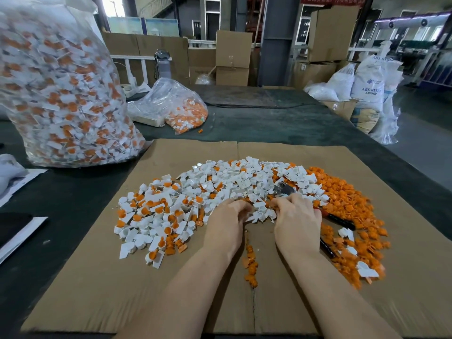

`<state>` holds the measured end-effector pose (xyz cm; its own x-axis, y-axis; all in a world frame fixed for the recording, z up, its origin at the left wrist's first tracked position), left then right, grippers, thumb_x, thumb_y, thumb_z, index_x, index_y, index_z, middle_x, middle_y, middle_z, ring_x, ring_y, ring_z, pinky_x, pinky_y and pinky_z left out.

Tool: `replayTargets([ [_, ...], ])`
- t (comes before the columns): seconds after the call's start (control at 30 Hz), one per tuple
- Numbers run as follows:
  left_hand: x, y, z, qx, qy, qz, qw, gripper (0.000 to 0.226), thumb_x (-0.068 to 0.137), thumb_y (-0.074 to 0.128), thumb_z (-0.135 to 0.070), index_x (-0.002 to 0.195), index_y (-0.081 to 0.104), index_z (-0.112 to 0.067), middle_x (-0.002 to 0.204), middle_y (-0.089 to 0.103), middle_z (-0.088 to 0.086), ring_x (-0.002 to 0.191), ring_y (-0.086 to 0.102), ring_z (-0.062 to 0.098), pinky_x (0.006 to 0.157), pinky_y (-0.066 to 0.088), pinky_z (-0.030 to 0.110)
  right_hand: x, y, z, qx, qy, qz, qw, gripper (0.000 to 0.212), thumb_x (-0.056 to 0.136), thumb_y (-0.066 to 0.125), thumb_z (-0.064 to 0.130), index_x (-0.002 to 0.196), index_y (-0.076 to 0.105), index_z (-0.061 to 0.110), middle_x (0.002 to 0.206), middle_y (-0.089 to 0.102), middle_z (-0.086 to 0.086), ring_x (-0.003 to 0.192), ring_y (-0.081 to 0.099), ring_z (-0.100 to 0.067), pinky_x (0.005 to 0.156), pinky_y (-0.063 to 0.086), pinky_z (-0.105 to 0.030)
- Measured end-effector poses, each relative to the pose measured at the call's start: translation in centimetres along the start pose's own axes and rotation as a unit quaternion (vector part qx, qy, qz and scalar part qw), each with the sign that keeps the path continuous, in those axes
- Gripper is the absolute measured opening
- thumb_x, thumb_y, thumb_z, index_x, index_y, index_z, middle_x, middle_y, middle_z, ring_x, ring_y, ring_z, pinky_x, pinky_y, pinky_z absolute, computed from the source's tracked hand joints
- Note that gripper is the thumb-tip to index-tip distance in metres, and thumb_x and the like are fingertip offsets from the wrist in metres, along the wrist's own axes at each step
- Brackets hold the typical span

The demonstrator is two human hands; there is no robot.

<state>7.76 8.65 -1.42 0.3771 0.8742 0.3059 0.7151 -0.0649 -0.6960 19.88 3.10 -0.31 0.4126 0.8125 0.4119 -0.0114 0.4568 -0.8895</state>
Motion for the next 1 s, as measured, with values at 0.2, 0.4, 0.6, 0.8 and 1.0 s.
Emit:
replayTargets([
  [0.2,0.1,0.1,0.2,0.010,-0.019,0.011,1.000,0.022,0.090,0.060,-0.028,0.111,0.065,-0.025,0.106,0.055,-0.010,0.094,0.046,0.004,0.079,0.032,0.014,1.7,-0.1,0.5,-0.079,-0.015,0.090,0.993,0.039,0.088,0.051,0.006,0.120,0.057,0.028,0.118,0.041,-0.004,0.115,0.038,-0.023,0.094,0.031,-0.037],
  [0.4,0.0,0.2,0.2,0.017,-0.009,0.018,1.000,0.019,0.089,0.062,-0.025,0.108,0.064,-0.025,0.106,0.060,-0.008,0.089,0.045,0.003,0.077,0.033,0.015,2.7,-0.3,0.7,-0.105,-0.040,0.117,0.987,0.034,0.089,0.051,0.003,0.117,0.059,0.020,0.115,0.047,-0.005,0.110,0.045,-0.024,0.093,0.035,-0.038],
  [0.6,-0.1,0.2,0.2,0.021,-0.005,0.017,1.000,0.021,0.092,0.058,-0.023,0.113,0.064,-0.024,0.111,0.063,-0.006,0.099,0.054,0.008,0.079,0.035,0.014,3.1,-0.6,0.7,-0.110,-0.077,0.114,0.984,0.019,0.089,0.050,0.000,0.101,0.058,0.012,0.106,0.051,-0.006,0.101,0.048,-0.022,0.086,0.039,-0.032],
  [0.8,0.0,0.0,0.0,0.007,0.012,0.012,1.000,0.021,0.096,0.050,-0.012,0.110,0.060,-0.023,0.114,0.060,-0.005,0.097,0.053,0.004,0.081,0.039,0.013,2.7,-0.4,0.5,-0.094,-0.104,0.087,0.986,0.015,0.089,0.050,0.001,0.096,0.054,0.014,0.103,0.053,-0.005,0.101,0.046,-0.021,0.088,0.037,-0.032],
  [1.0,0.0,-0.2,0.2,-0.032,-0.016,0.011,0.999,0.016,0.092,0.058,-0.024,0.107,0.064,-0.024,0.105,0.055,-0.008,0.088,0.045,0.000,0.070,0.033,0.006,2.7,-0.4,0.6,-0.095,-0.120,0.088,0.984,0.015,0.088,0.052,0.004,0.090,0.051,0.019,0.082,0.046,0.000,0.091,0.045,-0.019,0.091,0.037,-0.033],
])
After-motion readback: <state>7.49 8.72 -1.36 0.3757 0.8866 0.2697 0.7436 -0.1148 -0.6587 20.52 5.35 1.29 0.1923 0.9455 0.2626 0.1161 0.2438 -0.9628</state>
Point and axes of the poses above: each hand's wrist, its own x-axis towards the middle knuckle, its own y-axis out of the palm, z = x × y, the point moved 3 cm from there along x, towards the middle knuckle
